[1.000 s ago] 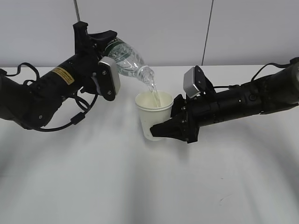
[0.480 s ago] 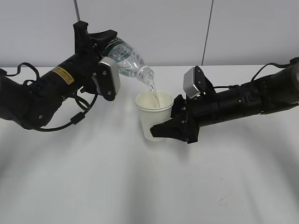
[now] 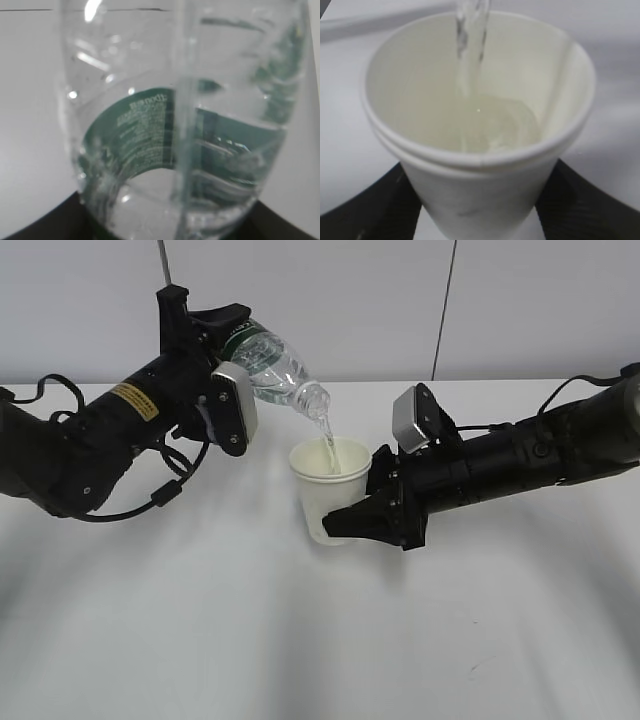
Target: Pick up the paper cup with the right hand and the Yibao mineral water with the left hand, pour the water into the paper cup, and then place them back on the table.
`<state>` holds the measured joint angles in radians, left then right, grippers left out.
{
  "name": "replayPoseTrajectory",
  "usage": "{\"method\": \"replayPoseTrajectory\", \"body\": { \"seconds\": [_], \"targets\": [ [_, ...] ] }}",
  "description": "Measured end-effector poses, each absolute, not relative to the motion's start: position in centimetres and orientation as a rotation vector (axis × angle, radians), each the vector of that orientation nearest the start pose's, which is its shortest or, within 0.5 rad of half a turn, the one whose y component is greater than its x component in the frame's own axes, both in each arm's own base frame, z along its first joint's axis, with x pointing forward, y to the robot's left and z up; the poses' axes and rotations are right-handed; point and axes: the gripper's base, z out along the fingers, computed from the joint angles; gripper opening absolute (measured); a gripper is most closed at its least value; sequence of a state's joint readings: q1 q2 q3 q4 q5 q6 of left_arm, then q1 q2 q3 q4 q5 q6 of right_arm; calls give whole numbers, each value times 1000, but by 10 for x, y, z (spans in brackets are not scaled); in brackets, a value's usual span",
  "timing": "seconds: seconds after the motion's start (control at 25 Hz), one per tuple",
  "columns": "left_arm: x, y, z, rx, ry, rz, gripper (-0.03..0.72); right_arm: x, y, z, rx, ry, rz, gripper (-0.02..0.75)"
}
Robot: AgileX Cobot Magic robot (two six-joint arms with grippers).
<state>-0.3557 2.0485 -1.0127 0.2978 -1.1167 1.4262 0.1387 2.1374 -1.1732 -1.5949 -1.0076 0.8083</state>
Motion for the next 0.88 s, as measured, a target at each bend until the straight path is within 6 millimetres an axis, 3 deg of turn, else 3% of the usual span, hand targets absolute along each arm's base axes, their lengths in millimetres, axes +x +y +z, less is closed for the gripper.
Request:
{"method": "replayPoseTrajectory", "body": {
  "seconds": [0.88],
  "targets": [
    [380, -168, 178, 1337, 629, 815, 365, 374, 131, 124, -1323, 1650, 881, 473]
  ]
}}
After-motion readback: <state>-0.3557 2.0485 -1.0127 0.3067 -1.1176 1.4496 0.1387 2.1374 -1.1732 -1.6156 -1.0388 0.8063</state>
